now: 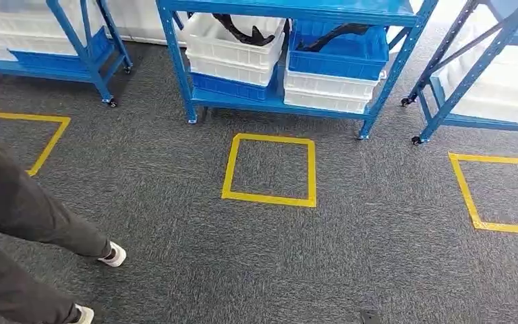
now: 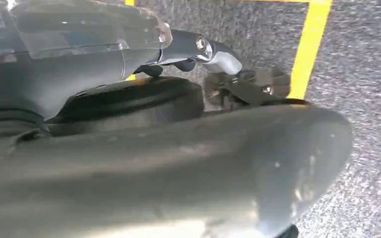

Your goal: Take the parts from the cabinet and place them on the table.

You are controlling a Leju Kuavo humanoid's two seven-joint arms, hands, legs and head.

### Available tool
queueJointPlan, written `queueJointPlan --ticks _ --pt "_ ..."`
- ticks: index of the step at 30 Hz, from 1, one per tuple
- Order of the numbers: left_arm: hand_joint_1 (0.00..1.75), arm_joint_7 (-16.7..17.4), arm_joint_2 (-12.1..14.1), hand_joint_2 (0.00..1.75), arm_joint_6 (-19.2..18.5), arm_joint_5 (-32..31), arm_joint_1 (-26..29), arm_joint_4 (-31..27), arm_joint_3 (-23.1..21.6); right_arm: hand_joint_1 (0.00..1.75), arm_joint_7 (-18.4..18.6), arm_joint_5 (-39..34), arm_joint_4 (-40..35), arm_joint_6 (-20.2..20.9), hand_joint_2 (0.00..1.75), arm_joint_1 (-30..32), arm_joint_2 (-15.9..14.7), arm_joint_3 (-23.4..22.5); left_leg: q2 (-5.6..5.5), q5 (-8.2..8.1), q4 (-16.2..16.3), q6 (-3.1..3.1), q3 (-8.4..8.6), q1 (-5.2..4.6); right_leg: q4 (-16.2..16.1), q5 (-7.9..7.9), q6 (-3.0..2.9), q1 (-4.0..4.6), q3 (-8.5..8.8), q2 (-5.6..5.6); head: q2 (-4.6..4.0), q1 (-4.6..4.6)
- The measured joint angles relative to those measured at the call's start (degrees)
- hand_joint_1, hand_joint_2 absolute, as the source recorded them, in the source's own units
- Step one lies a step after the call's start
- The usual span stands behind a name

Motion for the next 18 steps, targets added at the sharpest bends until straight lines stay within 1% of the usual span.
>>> queueJointPlan --ticks 1,2,3,4,5,6,7,8,9,10,11,12,13,14,15,16,17,18 --pt "0.0 0.0 0.0 0.0 0.0 0.0 0.1 0.0 0.0 0.0 0.0 0.0 0.0 0.0 0.0 0.0 0.0 0.0 -0.24 -0.16 -1.8 0.07 0.98 0.02 0.2 -0.41 0.34 0.0 -0.1 0.06 0.0 -0.13" --pt "0.0 0.0 0.0 0.0 0.1 0.0 0.0 0.0 0.0 0.0 0.0 0.0 0.0 0.0 0.0 -0.2 0.0 0.0 -0.27 -0.86 -2.9 0.33 1.29 -0.08 0.9 -0.91 0.83 0.35 -0.29 0.27 0.0 -0.85" --pt "0.0 0.1 0.0 0.0 0.4 0.0 -0.1 0.0 0.0 0.0 0.0 -0.1 0.0 0.0 0.0 -0.2 0.0 0.1 -0.24 -1.07 -2.5 0.99 1.07 -0.17 0.8 -0.93 0.99 0.36 -0.49 0.32 0.0 -0.79" --pt "0.0 0.3 0.0 0.0 1.0 -0.1 0.0 0.0 0.0 0.0 0.0 -0.3 0.0 0.1 0.0 -0.2 0.1 0.3 -0.26 -1.29 -2.6 1.45 1.0 -0.34 0.4 -1.02 1.23 0.25 -0.46 0.32 0.0 -0.13" --pt "0.0 0.3 0.0 0.0 1.4 -0.3 0.0 0.0 0.0 0.0 0.0 -0.5 0.0 0.1 0.0 -0.2 0.1 0.5 -0.26 -1.42 -2.6 1.8 0.97 -0.37 0.3 -1.12 1.49 0.17 -0.31 0.3 0.0 -0.15" --pt "0.0 0.2 0.0 0.0 1.7 -0.4 0.0 0.0 0.0 0.0 0.0 -0.7 0.0 0.0 0.0 -0.2 0.1 0.5 -0.26 -1.55 -2.7 2.1 1.16 -0.2 0.3 -1.42 1.66 0.18 -0.23 0.29 0.0 -0.15" --pt "0.0 -0.1 0.0 0.0 2.3 -0.5 0.0 0.0 0.0 0.0 0.0 -1.0 0.0 0.0 0.0 -0.3 0.0 0.6 -0.18 -1.72 -2.9 2.5 1.6 0.09 1.1 -2.06 2.03 0.15 -0.06 0.03 0.0 0.1" --pt "0.0 -0.3 0.0 0.0 2.5 -0.6 -0.1 0.0 0.0 0.0 0.0 -1.3 0.0 0.0 0.0 -0.4 0.1 0.6 0.06 -2.03 -2.9 2.95 1.92 0.09 3.7 -3.23 2.35 0.13 -1.29 -0.29 0.0 0.51" --pt "0.0 -0.3 0.0 0.0 2.8 -0.7 -0.1 0.0 0.0 0.0 0.0 -1.4 0.0 0.0 0.0 -0.5 0.0 0.7 0.27 -2.37 -2.9 3.11 2.24 0.05 8.8 -5.45 2.64 0.03 -4.07 -0.48 0.0 0.88" --pt "0.0 -0.4 0.0 0.0 2.9 -0.7 0.0 0.0 0.0 0.0 0.0 -1.5 0.0 0.0 0.0 -0.5 0.1 0.8 0.52 -2.74 -2.9 3.18 2.54 0.0 14.2 -7.53 2.82 -0.03 -7.15 -0.54 0.0 1.05" --pt "0.0 -0.4 0.1 0.0 2.9 -0.7 0.0 0.0 0.0 0.0 0.0 -1.6 0.0 0.0 0.0 -0.4 0.2 0.9 0.65 -3.02 -2.9 3.22 2.83 -0.05 17.8 -8.47 2.89 -0.07 -9.35 -0.58 0.0 1.18" --pt "0.0 -0.3 0.2 0.0 3.0 -0.7 0.1 0.0 0.0 0.0 0.0 -1.9 0.0 0.0 0.0 -0.2 0.3 1.0 0.71 -3.49 -2.9 3.2 3.43 -0.15 20.5 -8.2 2.8 -0.09 -11.65 -0.6 0.0 1.42" --pt "0.0 -0.4 0.2 0.0 3.1 -0.7 0.1 0.0 0.0 0.0 0.0 -1.9 0.0 0.0 0.0 0.0 0.3 1.0 0.71 -3.86 -2.9 3.18 3.92 -0.19 20.2 -7.01 2.71 -0.08 -12.03 -0.61 0.0 1.58" --pt "0.0 -0.4 0.2 0.0 3.1 -0.7 0.1 0.0 0.0 0.0 0.0 -1.9 0.0 0.0 0.0 0.1 0.3 1.0 0.71 -4.43 -2.9 3.15 4.71 -0.33 17.1 -3.7 2.41 -0.07 -11.44 -0.6 0.0 1.99" --pt "0.0 -0.4 0.2 0.0 3.1 -0.7 0.1 0.0 0.0 0.0 0.0 -1.9 0.0 0.0 0.0 0.2 0.2 1.1 0.68 -5.01 -2.9 3.02 5.57 -0.44 12.2 0.14 1.99 -0.02 -9.85 -0.6 0.0 2.27" --pt "0.0 -0.4 0.2 0.0 3.1 -0.8 0.1 0.0 0.0 0.0 0.0 -1.9 0.0 0.0 0.0 0.2 0.2 1.1 0.68 -5.33 -2.9 2.95 6.04 -0.53 9.0 2.3 1.67 0.05 -8.75 -0.6 0.0 2.4" --pt "0.0 -0.4 0.1 0.0 3.1 -0.8 0.1 0.0 0.0 0.0 0.0 -1.9 0.0 0.0 0.0 0.3 0.2 1.4 0.73 -6.03 -3.1 2.81 6.63 -0.32 4.8 3.95 0.84 0.47 -6.93 -0.6 0.0 2.62" --pt "0.0 -0.4 0.2 0.0 3.1 -0.8 0.0 0.0 0.0 0.0 0.0 -1.9 0.0 -0.1 0.0 0.5 0.2 1.4 0.65 -6.34 -3.2 2.35 6.74 -0.41 4.6 3.16 0.53 0.91 -6.43 -0.79 0.0 1.79"
